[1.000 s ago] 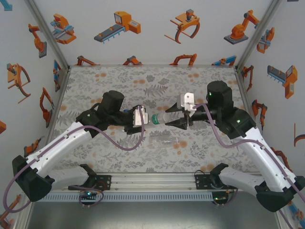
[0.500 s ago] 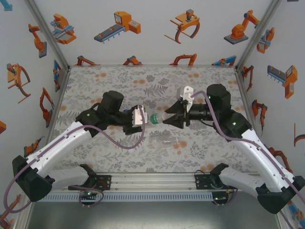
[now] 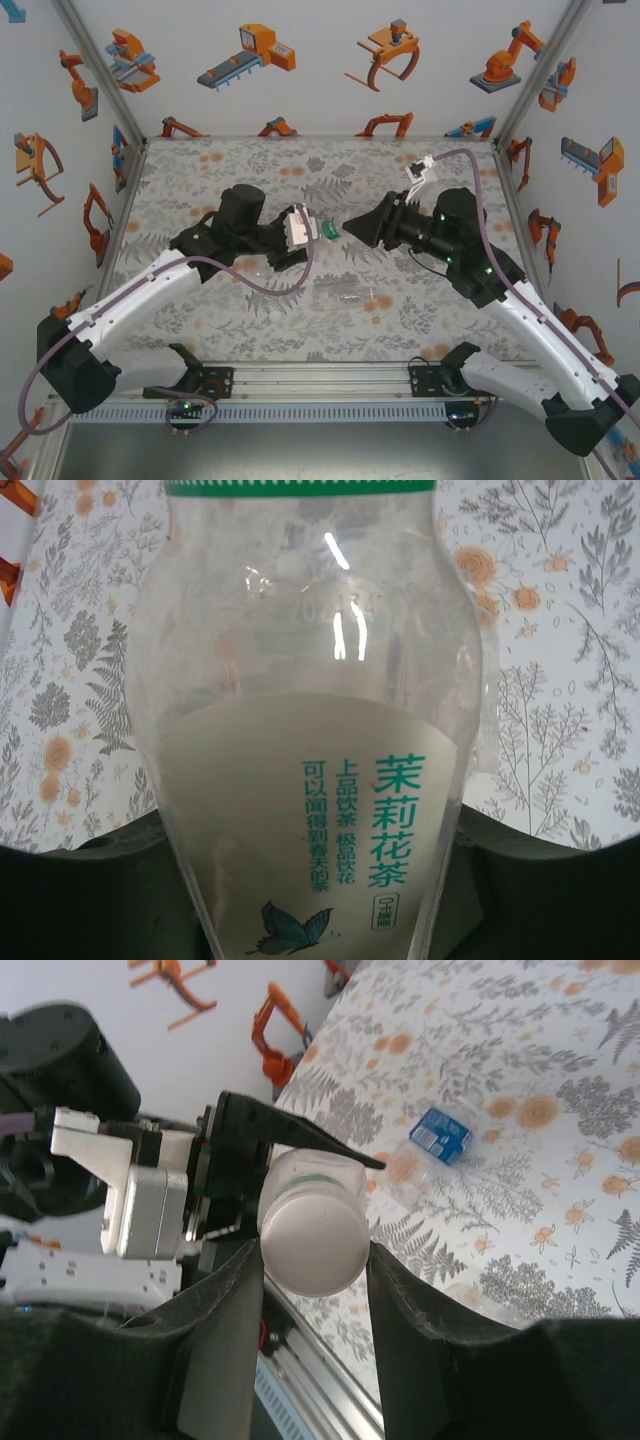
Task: Screw on the bottle caps
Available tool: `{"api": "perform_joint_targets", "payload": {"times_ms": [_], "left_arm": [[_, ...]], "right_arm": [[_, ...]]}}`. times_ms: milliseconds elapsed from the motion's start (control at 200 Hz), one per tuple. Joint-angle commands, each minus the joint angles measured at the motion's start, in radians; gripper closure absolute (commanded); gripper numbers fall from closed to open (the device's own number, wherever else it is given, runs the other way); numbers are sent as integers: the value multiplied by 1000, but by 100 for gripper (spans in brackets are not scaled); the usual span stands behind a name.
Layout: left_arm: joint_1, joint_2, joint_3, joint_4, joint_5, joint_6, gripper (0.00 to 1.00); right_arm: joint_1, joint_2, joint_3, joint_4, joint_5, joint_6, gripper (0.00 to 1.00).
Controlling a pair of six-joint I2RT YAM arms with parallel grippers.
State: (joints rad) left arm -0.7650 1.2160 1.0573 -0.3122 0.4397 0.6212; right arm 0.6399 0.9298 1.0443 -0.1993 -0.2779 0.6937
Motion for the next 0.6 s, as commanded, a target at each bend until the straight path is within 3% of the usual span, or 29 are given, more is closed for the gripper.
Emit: {"api": "perform_joint_targets", "payload": {"times_ms": [0, 90, 315, 466, 596], "left_arm": [[-19, 12, 13, 168, 74, -88, 100], [-26, 46, 37, 192, 40, -146, 100], [-34, 82, 53, 280, -23, -286, 100], [-34, 106, 56, 324, -74, -366, 100], [-34, 120, 56, 357, -59, -406, 100]], "right_arm": [[-11, 31, 18, 94, 186, 45, 47], [-11, 83, 59, 105, 177, 31, 41], [-11, 169, 88, 161, 196, 30, 40], [-11, 202, 88, 177, 210, 26, 41], [-11, 217, 86, 182, 221, 14, 48]]}}
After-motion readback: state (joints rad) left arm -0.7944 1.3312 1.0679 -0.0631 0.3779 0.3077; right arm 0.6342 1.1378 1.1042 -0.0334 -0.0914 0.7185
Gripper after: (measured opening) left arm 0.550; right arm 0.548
